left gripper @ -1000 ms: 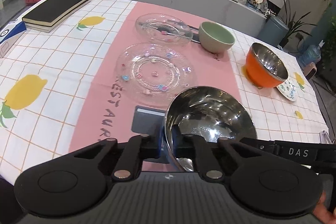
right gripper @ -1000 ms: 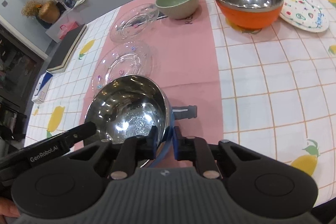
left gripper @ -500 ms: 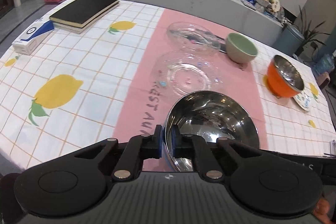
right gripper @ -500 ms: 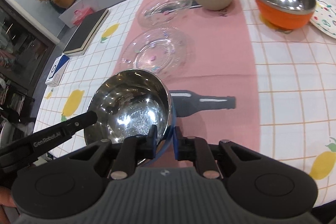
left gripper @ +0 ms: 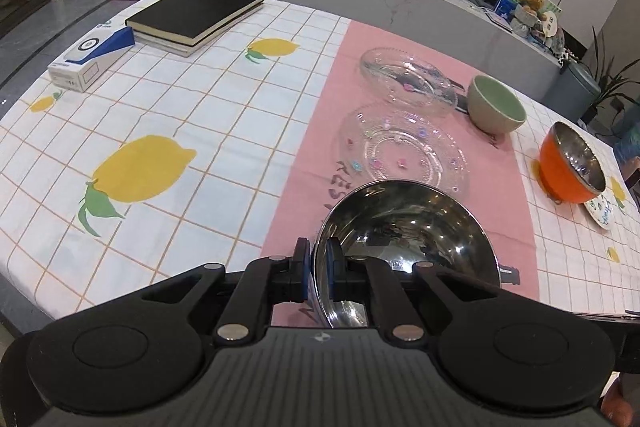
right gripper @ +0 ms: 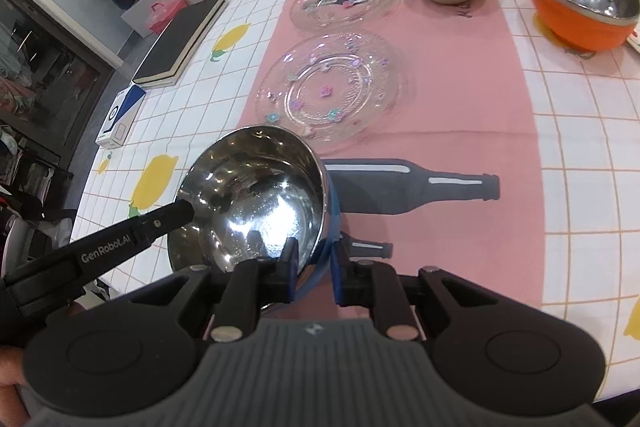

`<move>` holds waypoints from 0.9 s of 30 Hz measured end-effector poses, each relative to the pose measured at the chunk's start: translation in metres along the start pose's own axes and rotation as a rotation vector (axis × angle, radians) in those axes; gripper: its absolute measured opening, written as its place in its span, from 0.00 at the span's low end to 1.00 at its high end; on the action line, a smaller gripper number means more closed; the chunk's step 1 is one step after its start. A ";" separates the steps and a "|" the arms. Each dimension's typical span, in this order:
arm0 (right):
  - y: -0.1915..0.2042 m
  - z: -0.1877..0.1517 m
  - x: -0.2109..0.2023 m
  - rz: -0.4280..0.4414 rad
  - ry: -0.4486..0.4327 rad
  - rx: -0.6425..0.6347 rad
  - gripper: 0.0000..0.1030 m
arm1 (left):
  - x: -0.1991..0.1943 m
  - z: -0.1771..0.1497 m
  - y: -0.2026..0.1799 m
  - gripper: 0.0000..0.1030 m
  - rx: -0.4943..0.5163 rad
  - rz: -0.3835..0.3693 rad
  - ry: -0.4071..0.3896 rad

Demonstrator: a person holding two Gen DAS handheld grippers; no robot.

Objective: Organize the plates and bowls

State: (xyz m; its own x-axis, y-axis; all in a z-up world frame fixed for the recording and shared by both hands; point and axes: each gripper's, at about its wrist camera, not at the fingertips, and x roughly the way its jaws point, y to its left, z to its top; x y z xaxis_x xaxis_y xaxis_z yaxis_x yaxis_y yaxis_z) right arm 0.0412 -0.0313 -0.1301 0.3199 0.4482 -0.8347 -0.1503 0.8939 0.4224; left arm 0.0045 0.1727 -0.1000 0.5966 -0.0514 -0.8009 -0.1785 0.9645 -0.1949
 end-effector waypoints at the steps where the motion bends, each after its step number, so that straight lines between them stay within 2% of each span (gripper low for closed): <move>1: 0.001 0.000 0.001 -0.003 -0.002 -0.003 0.15 | 0.000 0.000 0.000 0.08 0.004 -0.002 -0.008; 3: 0.001 0.000 0.001 -0.002 -0.002 -0.005 0.16 | 0.000 0.001 -0.001 0.08 0.012 0.001 -0.012; 5: 0.002 -0.001 0.000 0.004 0.003 -0.010 0.20 | 0.001 0.001 -0.002 0.10 0.010 -0.003 -0.010; 7: 0.004 -0.002 -0.003 0.006 -0.005 -0.020 0.23 | -0.001 0.001 -0.003 0.16 0.007 -0.006 -0.018; 9: 0.006 -0.002 -0.007 0.001 -0.020 -0.035 0.30 | -0.005 0.003 -0.005 0.31 0.020 0.003 -0.040; 11: 0.006 -0.002 -0.012 -0.008 -0.039 -0.046 0.33 | -0.010 0.006 -0.008 0.33 0.038 0.022 -0.067; 14: 0.004 -0.002 -0.021 -0.015 -0.067 -0.054 0.35 | -0.021 0.012 -0.017 0.34 0.064 0.026 -0.108; 19: -0.007 -0.001 -0.041 -0.056 -0.125 -0.058 0.38 | -0.035 0.020 -0.040 0.35 0.093 -0.024 -0.147; 27: -0.047 0.002 -0.069 -0.145 -0.183 -0.006 0.43 | -0.039 0.024 -0.089 0.35 0.149 -0.113 -0.129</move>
State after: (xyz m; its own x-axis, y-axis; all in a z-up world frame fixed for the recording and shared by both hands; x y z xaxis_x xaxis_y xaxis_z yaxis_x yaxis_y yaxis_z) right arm 0.0282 -0.1042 -0.0911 0.5028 0.3064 -0.8083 -0.0961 0.9491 0.2999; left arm 0.0159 0.0955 -0.0378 0.7032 -0.1373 -0.6976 0.0070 0.9825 -0.1863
